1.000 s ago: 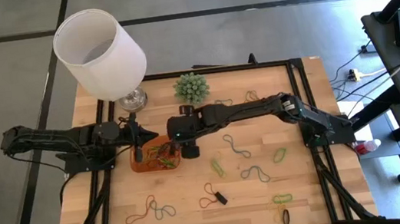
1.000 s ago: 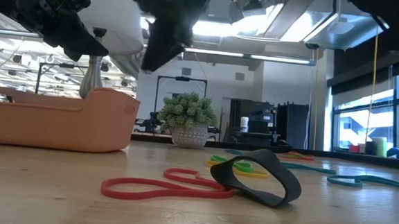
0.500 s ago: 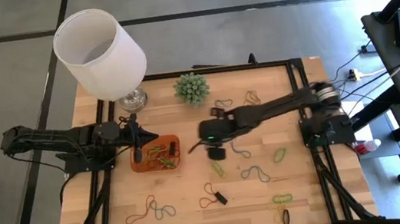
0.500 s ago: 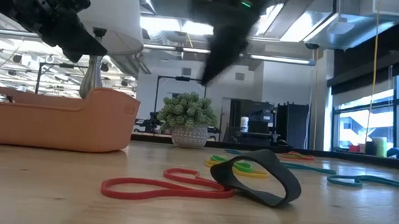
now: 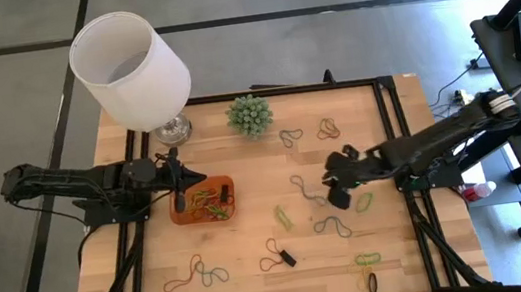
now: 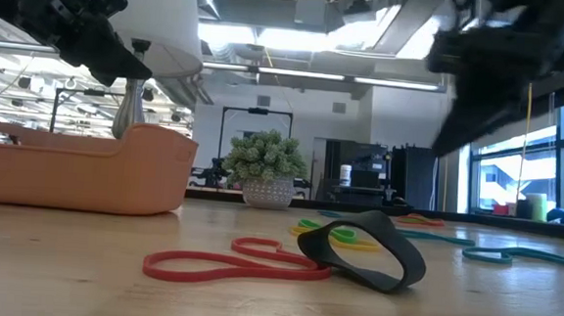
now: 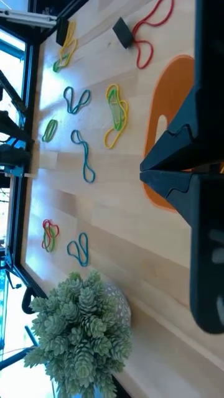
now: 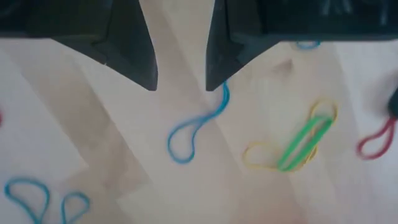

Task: Pick and place rubber bands into bin
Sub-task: Put the blue rubber band into the orange bin

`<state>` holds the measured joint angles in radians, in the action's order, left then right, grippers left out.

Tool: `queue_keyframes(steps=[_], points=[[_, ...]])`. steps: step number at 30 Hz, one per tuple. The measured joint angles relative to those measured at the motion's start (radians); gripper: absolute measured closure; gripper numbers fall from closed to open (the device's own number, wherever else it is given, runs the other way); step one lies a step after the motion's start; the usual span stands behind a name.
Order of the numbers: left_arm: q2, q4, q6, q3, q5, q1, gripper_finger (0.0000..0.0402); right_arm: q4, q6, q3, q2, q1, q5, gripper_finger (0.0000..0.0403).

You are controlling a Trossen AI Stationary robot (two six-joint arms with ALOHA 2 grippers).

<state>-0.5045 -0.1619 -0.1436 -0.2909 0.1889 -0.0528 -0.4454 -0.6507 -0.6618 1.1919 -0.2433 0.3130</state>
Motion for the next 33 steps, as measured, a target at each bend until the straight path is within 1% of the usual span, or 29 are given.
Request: queue_keyframes(steps=[3,7,11,13,15,19,22,29,33], points=[[0.000,0.000,0.000,0.000,0.000,0.000,0.0398,0.000,-0.028,0.061,-0.070,-0.029,0.001,0.0264],[0.000,0.000,0.000,0.000,0.001,0.000,0.0400,0.003,-0.050,0.111,-0.118,-0.040,0.000,0.0263],[0.000,0.000,0.000,0.000,0.005,0.000,0.0398,0.007,-0.049,0.138,-0.117,-0.040,0.001,0.0263],[0.000,0.000,0.000,0.000,0.016,0.000,0.0399,0.051,-0.022,0.155,-0.105,-0.037,0.001,0.0263],[0.000,0.000,0.001,0.000,0.031,0.000,0.0400,0.129,0.045,0.179,-0.090,-0.036,0.001,0.0263],[-0.004,-0.003,0.012,0.000,0.075,0.000,0.0398,0.344,0.179,0.226,-0.022,-0.036,0.001,0.0263],[-0.008,0.001,0.060,0.000,0.083,0.000,0.0399,0.451,0.215,0.237,0.051,-0.036,0.001,0.0263],[-0.013,0.001,0.079,0.000,0.083,0.000,0.0398,0.540,0.214,0.222,0.246,-0.036,0.001,0.0263],[-0.013,0.001,0.079,0.000,0.083,0.000,0.0400,0.586,0.216,0.196,0.330,-0.040,0.000,0.0263]])
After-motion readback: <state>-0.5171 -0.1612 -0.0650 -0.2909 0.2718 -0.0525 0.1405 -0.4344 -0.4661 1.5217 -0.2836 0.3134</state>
